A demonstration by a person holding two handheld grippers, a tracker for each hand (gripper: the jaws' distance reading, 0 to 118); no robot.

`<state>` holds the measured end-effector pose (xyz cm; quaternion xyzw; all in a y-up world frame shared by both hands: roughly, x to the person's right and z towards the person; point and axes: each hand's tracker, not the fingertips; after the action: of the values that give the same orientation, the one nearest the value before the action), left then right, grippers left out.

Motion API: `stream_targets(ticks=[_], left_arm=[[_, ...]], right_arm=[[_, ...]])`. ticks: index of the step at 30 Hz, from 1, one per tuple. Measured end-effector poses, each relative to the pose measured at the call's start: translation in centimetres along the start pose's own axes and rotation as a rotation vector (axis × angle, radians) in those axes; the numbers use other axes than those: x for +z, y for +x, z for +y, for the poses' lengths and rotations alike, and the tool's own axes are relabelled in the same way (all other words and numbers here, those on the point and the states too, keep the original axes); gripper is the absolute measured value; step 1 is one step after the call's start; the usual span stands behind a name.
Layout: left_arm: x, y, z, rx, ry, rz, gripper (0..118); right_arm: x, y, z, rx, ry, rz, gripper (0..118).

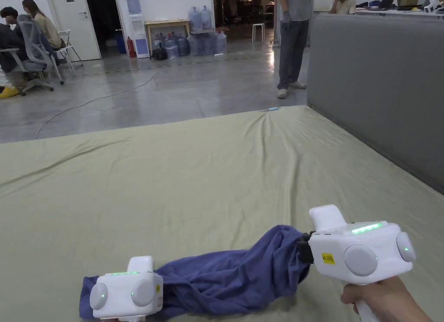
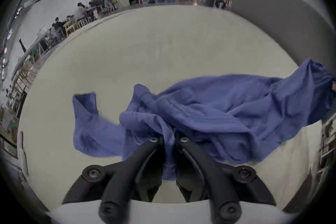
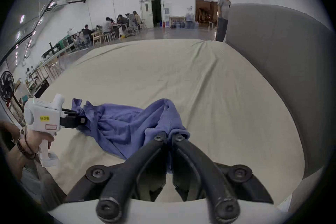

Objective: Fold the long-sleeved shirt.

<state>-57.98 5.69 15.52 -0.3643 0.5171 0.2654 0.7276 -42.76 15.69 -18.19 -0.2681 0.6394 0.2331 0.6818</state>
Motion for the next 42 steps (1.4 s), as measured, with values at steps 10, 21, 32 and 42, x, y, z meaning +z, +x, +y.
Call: stream_targets(ticks=[10,21,32,42], left_arm=[[15.1,-3.7,10.0,0.029,0.367,-0.077,4],[29.6,-8.1,25.1,0.121,0.598,-0.056,4],[15.4,-6.2,22.1,0.070,0.346,-0.015,4],[-0.5,-6.0,13.1,0.104,0.060,-0.042,4]], right_arm=[[5.7,-0.6,9.8,0.014,0.252,0.060,0],[11.8,1.7,30.6,0.011,0.371,-0.009,0],[-1.7,1.7,24.1,-0.022,0.147,-0.048,0],[-15.8,2.2,11.3,-0.035,-0.120,-0.022,0]])
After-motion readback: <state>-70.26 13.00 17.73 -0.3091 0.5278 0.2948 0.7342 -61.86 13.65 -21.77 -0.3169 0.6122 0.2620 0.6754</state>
